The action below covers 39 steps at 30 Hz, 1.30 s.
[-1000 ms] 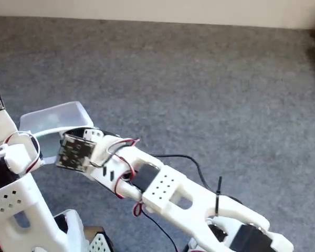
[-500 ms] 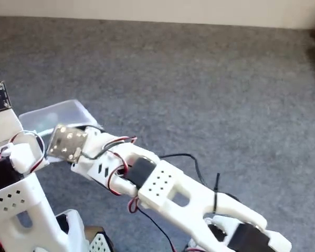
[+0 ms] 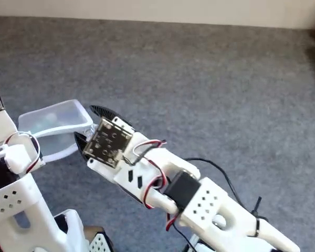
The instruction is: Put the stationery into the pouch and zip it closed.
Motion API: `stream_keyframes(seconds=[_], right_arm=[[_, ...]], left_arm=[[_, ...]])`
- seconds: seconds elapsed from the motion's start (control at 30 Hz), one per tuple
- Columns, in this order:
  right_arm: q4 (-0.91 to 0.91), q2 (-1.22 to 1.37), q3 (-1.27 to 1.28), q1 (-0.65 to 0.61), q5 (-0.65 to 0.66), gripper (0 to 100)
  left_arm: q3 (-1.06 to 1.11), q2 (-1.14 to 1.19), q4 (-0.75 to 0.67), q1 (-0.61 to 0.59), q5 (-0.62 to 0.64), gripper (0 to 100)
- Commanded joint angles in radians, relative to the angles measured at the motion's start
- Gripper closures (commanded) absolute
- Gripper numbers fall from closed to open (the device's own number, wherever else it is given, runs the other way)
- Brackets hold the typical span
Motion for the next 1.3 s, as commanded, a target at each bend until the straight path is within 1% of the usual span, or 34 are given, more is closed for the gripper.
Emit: stream_keyframes(seconds=[0.0,0.13,0.23,0.43,0.6,0.7,0.83,0.97,1.17,1.27], right_arm=[[0.004,-0.082,0.016,0.019,-0.009,79.3],[0.015,-0.105,0.059,0.028,-0.009,79.3],[0.081,-0.137,0.064,0.054,-0.009,79.3],[0.176,-0.199,0.067,0.056,-0.015,79.3],[0.182,-0.206,0.108,0.056,-0.017,79.3],[0.122,-0.209,0.176,0.051,-0.017,79.3],[-0.025,-0.208,0.283,0.053,-0.017,79.3],[-0.136,-0.200,0.364,0.051,-0.017,79.3],[-0.252,-0.194,0.438,0.048,-0.017,79.3],[-0.298,-0.140,0.456,0.022,-0.017,79.3]], left_arm=[[-0.019,-0.001,-0.017,-0.004,-0.005,99],[-0.019,-0.001,-0.017,-0.004,-0.005,99],[-0.019,-0.001,-0.017,-0.004,-0.005,99],[-0.019,-0.001,-0.017,-0.004,-0.005,99],[-0.019,-0.001,-0.017,-0.004,-0.005,99],[-0.019,-0.001,-0.017,-0.004,-0.005,99],[-0.019,-0.001,-0.017,-0.004,-0.005,99],[-0.019,-0.001,-0.017,-0.004,-0.005,99],[-0.019,-0.001,-0.017,-0.004,-0.006,99],[-0.019,-0.001,-0.017,-0.004,-0.006,99]])
